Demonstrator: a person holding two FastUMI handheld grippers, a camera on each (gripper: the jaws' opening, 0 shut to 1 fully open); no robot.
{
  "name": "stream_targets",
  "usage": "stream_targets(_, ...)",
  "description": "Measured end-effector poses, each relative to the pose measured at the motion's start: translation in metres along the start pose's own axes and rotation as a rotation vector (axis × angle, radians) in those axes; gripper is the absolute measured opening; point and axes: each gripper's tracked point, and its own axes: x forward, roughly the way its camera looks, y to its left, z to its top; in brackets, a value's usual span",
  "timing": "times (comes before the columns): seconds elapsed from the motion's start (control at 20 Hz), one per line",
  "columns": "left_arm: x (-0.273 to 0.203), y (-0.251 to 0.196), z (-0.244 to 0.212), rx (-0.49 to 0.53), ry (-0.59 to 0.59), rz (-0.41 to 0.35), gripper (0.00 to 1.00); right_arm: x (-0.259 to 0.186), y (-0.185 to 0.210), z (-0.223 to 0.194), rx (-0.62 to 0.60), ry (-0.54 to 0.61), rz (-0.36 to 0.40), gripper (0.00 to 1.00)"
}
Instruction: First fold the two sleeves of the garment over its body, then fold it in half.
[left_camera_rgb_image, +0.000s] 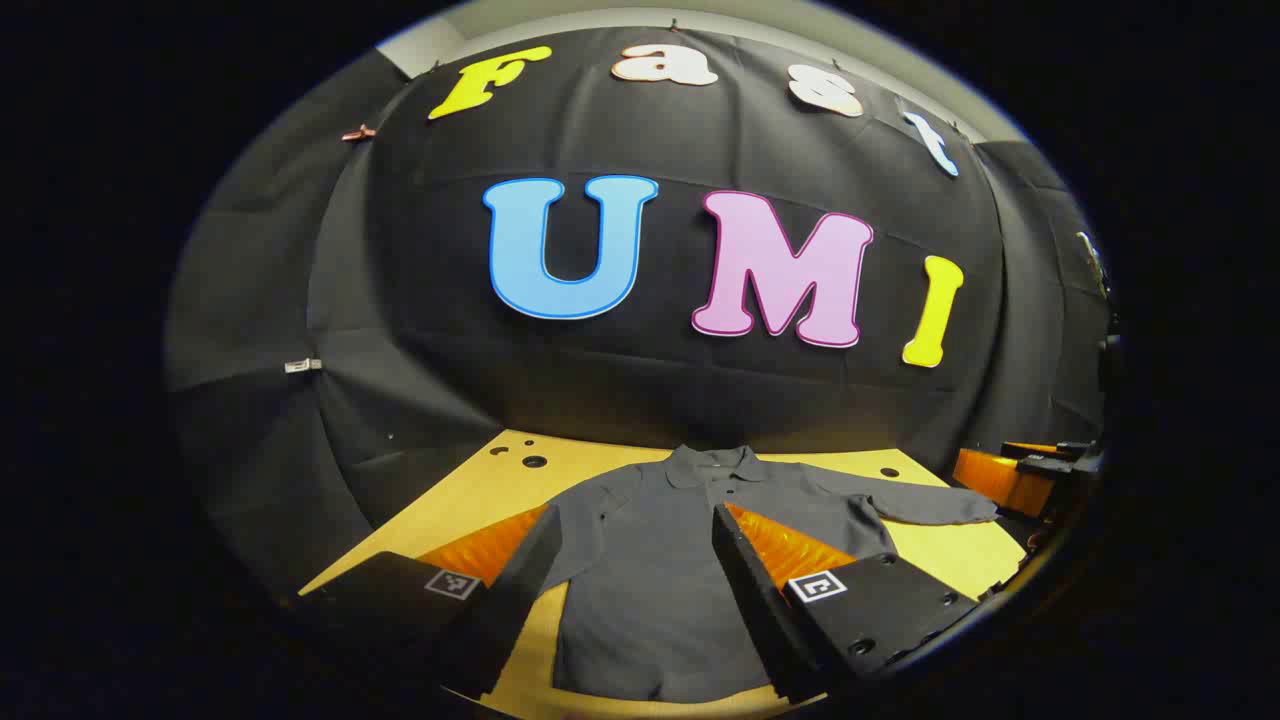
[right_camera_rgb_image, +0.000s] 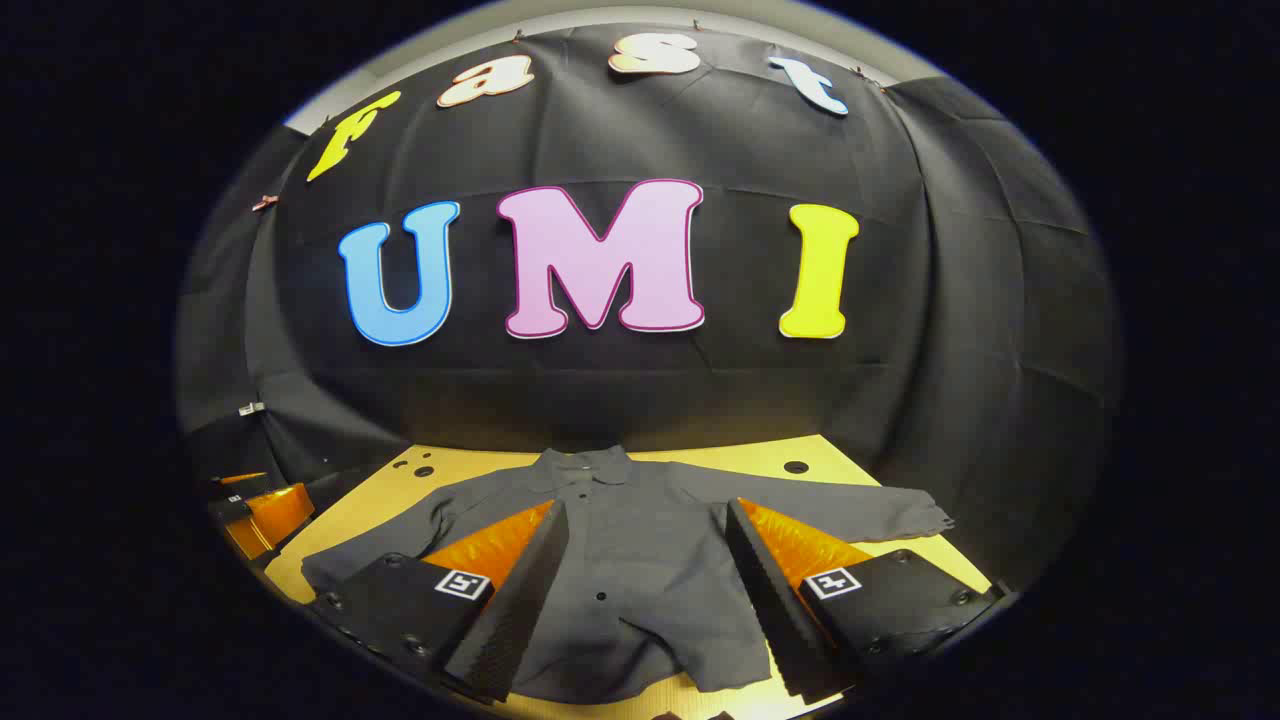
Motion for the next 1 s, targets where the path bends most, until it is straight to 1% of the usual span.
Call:
stream_targets(0.05,0.002,-0.004,0.001,0.002,-0.002,-0.006,0.92,0.005,-0.005,0.0,0.014,0.002,-0.001,0.98)
stream_targets(0.1,0.004,-0.009,0.003,0.005,-0.004,-0.014,0.96,0.007,-0.009,0.001,0.02,0.006,-0.004,0.98)
stream_targets(0.35,0.012,-0.026,0.004,0.018,-0.016,-0.037,0.95,0.013,-0.019,0.01,-0.022,-0.029,-0.009,0.98)
stream_targets(0.5,0.018,-0.029,0.006,0.028,-0.014,-0.037,0.95,0.021,-0.03,0.009,-0.039,-0.033,-0.028,0.98)
stream_targets(0.8,0.028,-0.032,0.007,0.05,-0.006,-0.038,0.96,0.038,-0.066,0.015,-0.006,-0.045,-0.118,0.98)
stream_targets(1.0,0.033,-0.036,0.0,0.059,0.012,-0.037,0.96,0.05,-0.099,0.009,0.017,-0.016,-0.176,0.98)
